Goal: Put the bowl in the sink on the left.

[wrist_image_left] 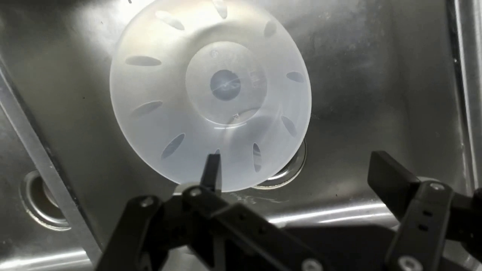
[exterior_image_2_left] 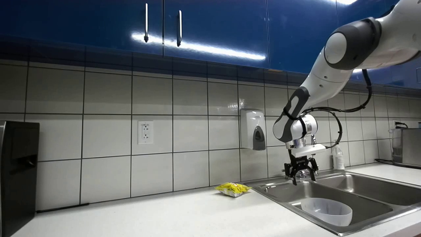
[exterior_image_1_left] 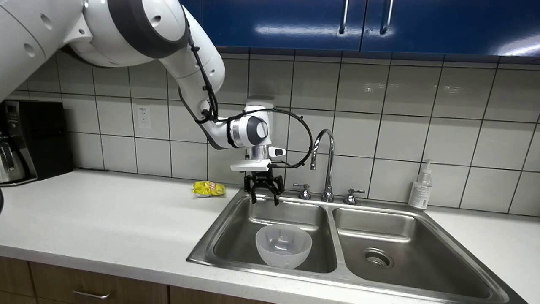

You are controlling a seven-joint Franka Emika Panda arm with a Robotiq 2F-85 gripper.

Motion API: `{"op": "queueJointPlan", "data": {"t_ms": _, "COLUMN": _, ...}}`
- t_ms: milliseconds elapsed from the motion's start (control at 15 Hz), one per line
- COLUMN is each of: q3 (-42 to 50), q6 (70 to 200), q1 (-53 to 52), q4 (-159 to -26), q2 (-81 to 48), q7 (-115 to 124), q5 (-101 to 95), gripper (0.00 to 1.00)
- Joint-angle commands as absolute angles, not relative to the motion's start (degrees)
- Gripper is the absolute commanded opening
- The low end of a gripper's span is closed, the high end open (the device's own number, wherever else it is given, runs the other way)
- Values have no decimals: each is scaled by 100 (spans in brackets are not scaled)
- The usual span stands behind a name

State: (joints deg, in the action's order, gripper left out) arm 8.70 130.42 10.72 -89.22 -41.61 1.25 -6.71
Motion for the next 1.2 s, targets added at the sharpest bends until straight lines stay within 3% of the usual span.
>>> {"op": "queueJointPlan", "data": {"t_ms": 0, "q3": 879, "q6": 13308, "q1": 1022, "q4": -10068, "q2": -3318, "q7": 121, "q5": -619, "gripper": 100}}
{"op": "queueJointPlan", "data": {"t_ms": 867, "q3": 989, "q6": 14566, "q1": 659, "q4": -13701, "q2": -782, "q7": 465, "q5": -974, "gripper": 100}}
{"op": "queueJointPlan", "data": {"t_ms": 1133, "q3": 1030, "q6": 14619, "q1": 789, "q4": -14297, "q2": -167, "q7": 257, "q5": -1231, "gripper": 100}}
